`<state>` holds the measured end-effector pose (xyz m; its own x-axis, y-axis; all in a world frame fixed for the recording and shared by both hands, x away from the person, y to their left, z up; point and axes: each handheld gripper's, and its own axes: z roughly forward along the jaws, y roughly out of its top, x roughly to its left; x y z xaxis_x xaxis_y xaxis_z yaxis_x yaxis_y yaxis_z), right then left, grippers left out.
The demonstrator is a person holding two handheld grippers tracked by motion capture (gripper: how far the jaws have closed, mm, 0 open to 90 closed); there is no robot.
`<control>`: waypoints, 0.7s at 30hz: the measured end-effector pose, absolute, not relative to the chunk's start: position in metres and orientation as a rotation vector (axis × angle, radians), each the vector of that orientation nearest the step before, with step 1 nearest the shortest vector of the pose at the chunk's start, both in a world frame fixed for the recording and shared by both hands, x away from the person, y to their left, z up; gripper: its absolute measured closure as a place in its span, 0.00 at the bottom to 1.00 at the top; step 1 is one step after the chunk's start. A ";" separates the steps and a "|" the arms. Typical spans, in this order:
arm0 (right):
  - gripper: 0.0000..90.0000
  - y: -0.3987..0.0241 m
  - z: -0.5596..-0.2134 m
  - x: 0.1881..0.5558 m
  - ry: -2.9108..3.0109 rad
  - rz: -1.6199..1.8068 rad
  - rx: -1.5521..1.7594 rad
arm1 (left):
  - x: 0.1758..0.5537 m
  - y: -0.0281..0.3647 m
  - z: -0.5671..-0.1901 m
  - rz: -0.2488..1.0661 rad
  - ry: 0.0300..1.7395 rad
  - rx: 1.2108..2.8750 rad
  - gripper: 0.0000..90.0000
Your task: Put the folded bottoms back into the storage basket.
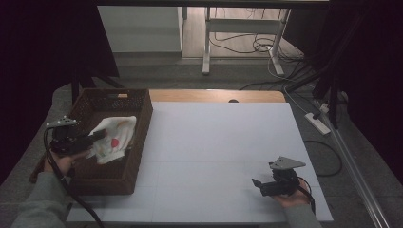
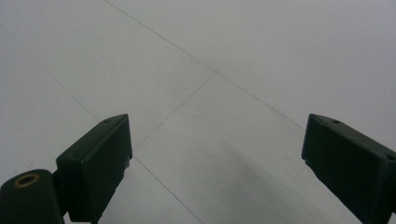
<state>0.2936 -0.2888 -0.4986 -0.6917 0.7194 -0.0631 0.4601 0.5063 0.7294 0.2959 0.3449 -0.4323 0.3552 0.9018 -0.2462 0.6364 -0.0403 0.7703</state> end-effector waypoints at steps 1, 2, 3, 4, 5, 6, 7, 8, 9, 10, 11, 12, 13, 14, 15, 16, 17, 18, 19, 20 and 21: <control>0.10 -0.289 -0.499 0.294 2.394 1.001 0.980 | 0.297 0.345 -0.434 0.388 1.368 1.767 0.84; 0.10 -0.289 -0.499 0.294 2.396 0.999 0.980 | 0.298 0.345 -0.435 0.387 1.375 1.770 0.84; 0.10 -0.289 -0.499 0.294 2.396 0.999 0.980 | 0.298 0.345 -0.435 0.387 1.375 1.770 0.84; 0.10 -0.289 -0.499 0.294 2.397 0.997 0.978 | 0.301 0.346 -0.439 0.381 1.388 1.773 0.84; 0.10 -0.289 -0.499 0.294 2.396 0.998 0.979 | 0.302 0.347 -0.441 0.377 1.394 1.775 0.84; 0.10 -0.289 -0.499 0.294 2.396 0.998 0.979 | 0.302 0.347 -0.441 0.377 1.394 1.775 0.84; 0.10 -0.289 -0.499 0.294 2.395 0.998 0.979 | 0.304 0.347 -0.442 0.375 1.399 1.778 0.84; 0.10 -0.289 -0.499 0.294 2.396 0.997 0.979 | 0.307 0.348 -0.445 0.368 1.412 1.785 0.84; 0.10 -0.289 -0.499 0.294 2.396 0.997 0.979 | 0.307 0.348 -0.445 0.368 1.412 1.785 0.84; 0.10 -0.289 -0.499 0.294 2.397 0.996 0.979 | 0.308 0.348 -0.446 0.363 1.417 1.788 0.84; 0.10 -0.288 -0.499 0.294 2.397 0.996 0.978 | 0.311 0.348 -0.447 0.360 1.427 1.798 0.84; 0.10 -0.288 -0.499 0.294 2.399 0.995 0.978 | 0.312 0.348 -0.447 0.364 1.432 1.802 0.84; 0.10 -0.288 -0.499 0.294 2.399 0.995 0.978 | 0.312 0.348 -0.447 0.364 1.432 1.802 0.83; 0.10 -0.288 -0.499 0.294 2.398 0.995 0.979 | 0.314 0.348 -0.448 0.368 1.439 1.811 0.83; 0.10 -0.288 -0.499 0.294 2.398 0.996 0.978 | 0.315 0.348 -0.448 0.371 1.444 1.816 0.83; 0.10 -0.289 -0.499 0.294 2.397 0.996 0.978 | 0.316 0.347 -0.448 0.373 1.447 1.818 0.83; 0.10 -0.289 -0.499 0.294 2.397 0.996 0.978 | 0.316 0.347 -0.448 0.373 1.447 1.818 0.83; 0.10 -0.289 -0.499 0.294 2.398 0.996 0.978 | 0.317 0.347 -0.448 0.375 1.449 1.824 0.83; 0.10 -0.289 -0.499 0.294 2.398 0.996 0.978 | 0.319 0.347 -0.449 0.378 1.451 1.830 0.83; 0.10 -0.288 -0.499 0.294 2.401 0.994 0.976 | 0.321 0.347 -0.450 0.383 1.459 1.836 0.83; 0.10 -0.288 -0.499 0.294 2.401 0.994 0.976 | 0.321 0.347 -0.450 0.383 1.459 1.836 0.83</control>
